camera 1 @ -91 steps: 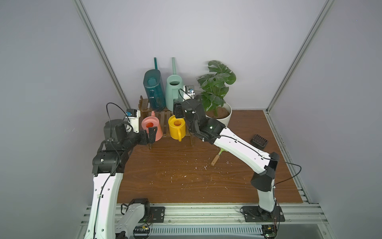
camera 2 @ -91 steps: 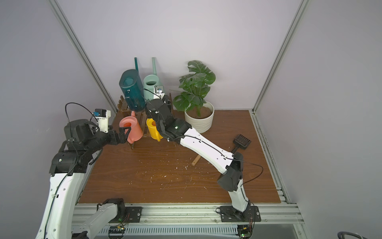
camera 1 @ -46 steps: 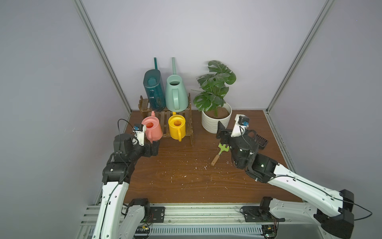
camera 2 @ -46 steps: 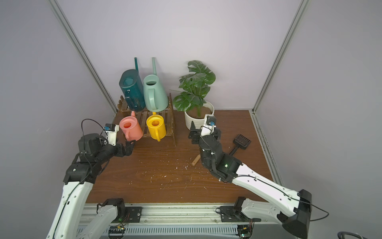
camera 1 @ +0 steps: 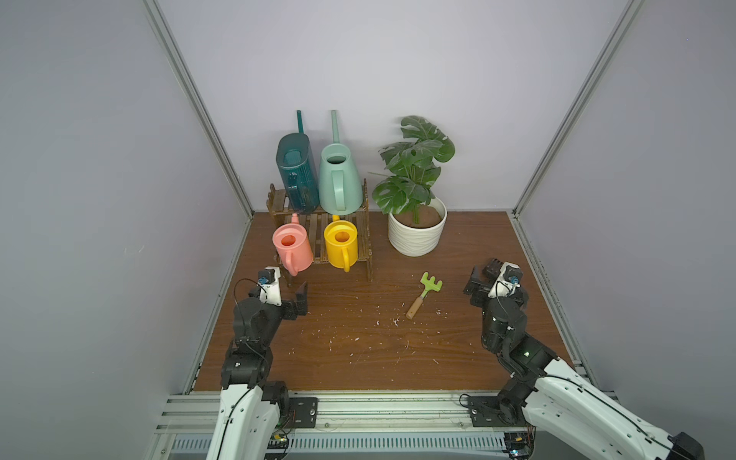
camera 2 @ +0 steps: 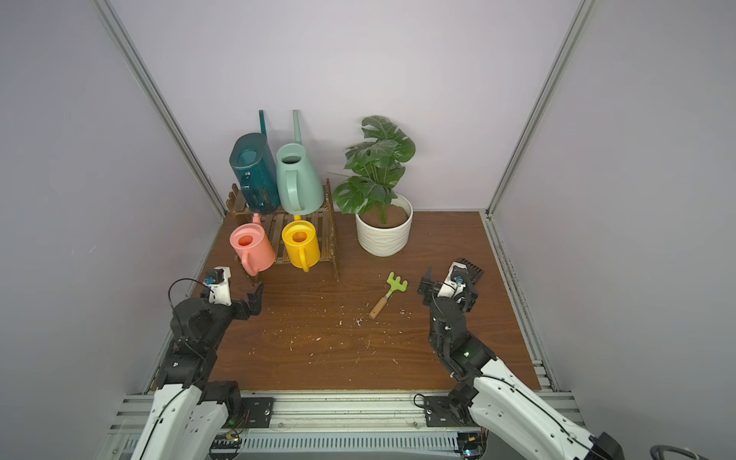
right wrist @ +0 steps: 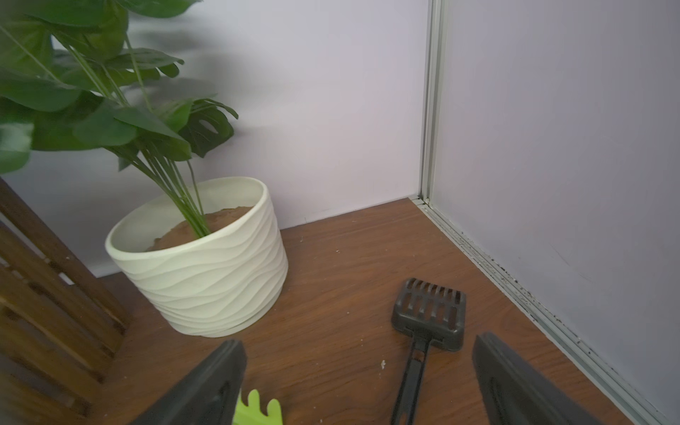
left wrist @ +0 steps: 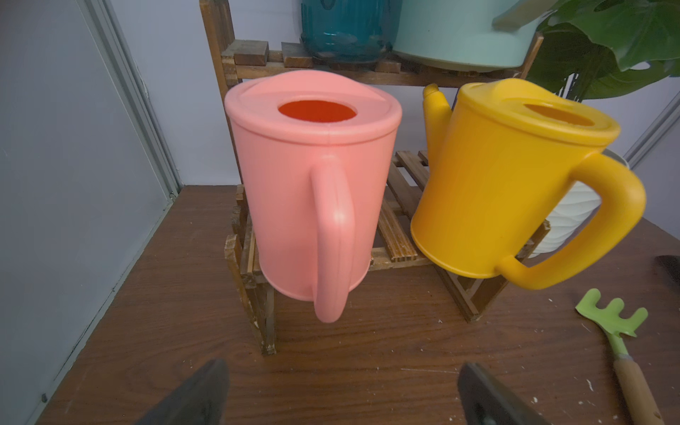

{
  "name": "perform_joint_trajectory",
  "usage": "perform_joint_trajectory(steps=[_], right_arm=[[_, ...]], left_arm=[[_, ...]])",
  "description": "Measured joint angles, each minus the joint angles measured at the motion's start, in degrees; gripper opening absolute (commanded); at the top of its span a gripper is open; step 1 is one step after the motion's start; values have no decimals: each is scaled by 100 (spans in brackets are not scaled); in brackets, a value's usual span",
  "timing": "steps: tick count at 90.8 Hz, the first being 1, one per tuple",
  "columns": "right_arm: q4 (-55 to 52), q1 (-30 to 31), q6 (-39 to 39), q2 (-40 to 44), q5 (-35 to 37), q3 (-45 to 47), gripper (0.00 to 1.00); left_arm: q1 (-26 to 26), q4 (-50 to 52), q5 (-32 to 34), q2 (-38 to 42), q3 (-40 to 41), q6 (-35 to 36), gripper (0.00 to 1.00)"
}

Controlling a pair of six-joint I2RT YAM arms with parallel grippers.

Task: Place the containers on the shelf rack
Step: Reset both arms

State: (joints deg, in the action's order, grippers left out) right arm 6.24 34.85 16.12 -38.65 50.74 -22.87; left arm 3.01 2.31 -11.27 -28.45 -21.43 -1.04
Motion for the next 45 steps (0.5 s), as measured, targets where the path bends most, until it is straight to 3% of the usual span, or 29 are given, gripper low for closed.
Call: perform_joint_trajectory(steps=[33, 45], right_arm=[[1550, -1064, -636, -249, -713, 1005, 99], [2197, -1526, -758, -533, -1117, 1237, 99]], left_arm=[[0, -2496, 70, -142, 1971, 190, 100], [0, -3294, 79, -345, 2111, 286, 100]])
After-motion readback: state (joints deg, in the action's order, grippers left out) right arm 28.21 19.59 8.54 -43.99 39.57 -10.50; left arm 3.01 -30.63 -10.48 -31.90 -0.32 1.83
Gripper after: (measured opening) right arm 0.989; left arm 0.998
